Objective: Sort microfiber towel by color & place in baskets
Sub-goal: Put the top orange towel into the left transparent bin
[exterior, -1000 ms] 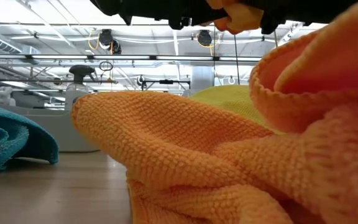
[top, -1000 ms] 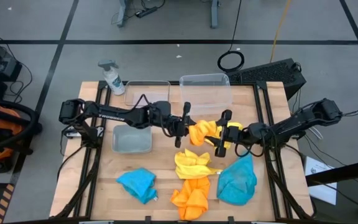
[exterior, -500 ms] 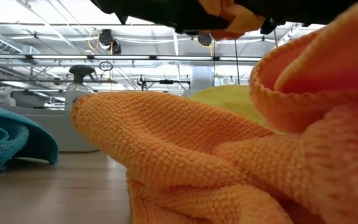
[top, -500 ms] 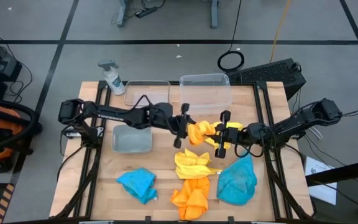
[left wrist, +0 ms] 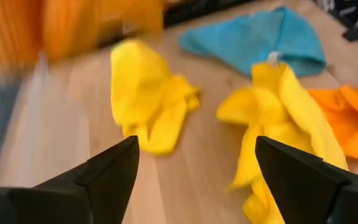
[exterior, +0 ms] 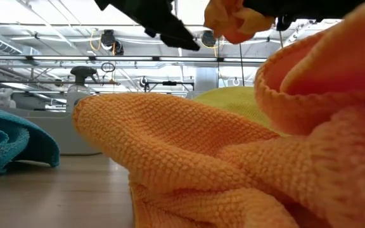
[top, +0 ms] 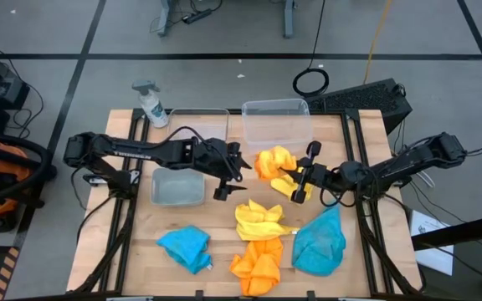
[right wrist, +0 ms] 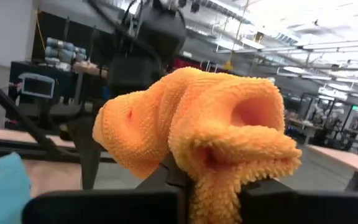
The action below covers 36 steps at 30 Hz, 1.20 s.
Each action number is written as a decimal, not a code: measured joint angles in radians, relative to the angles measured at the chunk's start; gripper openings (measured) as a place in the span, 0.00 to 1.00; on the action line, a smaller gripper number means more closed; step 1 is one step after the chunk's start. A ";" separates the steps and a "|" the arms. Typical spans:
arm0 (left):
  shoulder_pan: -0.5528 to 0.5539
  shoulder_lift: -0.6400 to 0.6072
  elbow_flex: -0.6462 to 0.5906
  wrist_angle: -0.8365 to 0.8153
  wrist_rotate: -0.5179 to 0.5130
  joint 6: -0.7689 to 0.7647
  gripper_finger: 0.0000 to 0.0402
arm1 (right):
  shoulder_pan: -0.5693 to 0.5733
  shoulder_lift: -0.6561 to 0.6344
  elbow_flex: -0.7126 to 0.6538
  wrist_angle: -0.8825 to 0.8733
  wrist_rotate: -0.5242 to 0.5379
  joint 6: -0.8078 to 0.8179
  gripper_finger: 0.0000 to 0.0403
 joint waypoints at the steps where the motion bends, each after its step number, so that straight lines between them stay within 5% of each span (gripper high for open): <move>1: 0.000 -0.002 0.000 -0.025 -0.011 -0.012 0.81 | 0.000 -0.013 0.000 -0.008 0.006 -0.007 0.08; 8: 0.001 0.000 -0.006 -0.084 -0.054 -0.075 0.81 | 0.000 -0.090 0.000 -0.032 0.126 -0.047 0.08; 17: 0.065 0.000 -0.016 -0.003 -0.141 -0.092 0.81 | -0.001 -0.163 0.001 -0.043 0.146 -0.156 0.08; 25: 0.151 0.000 -0.144 0.350 -0.028 -0.126 0.81 | -0.047 -0.191 0.156 -0.169 0.138 -0.263 0.08; 36: 0.151 -0.149 -0.164 0.162 -0.142 -0.240 0.81 | -0.400 0.038 0.362 -0.317 -0.264 -0.027 0.08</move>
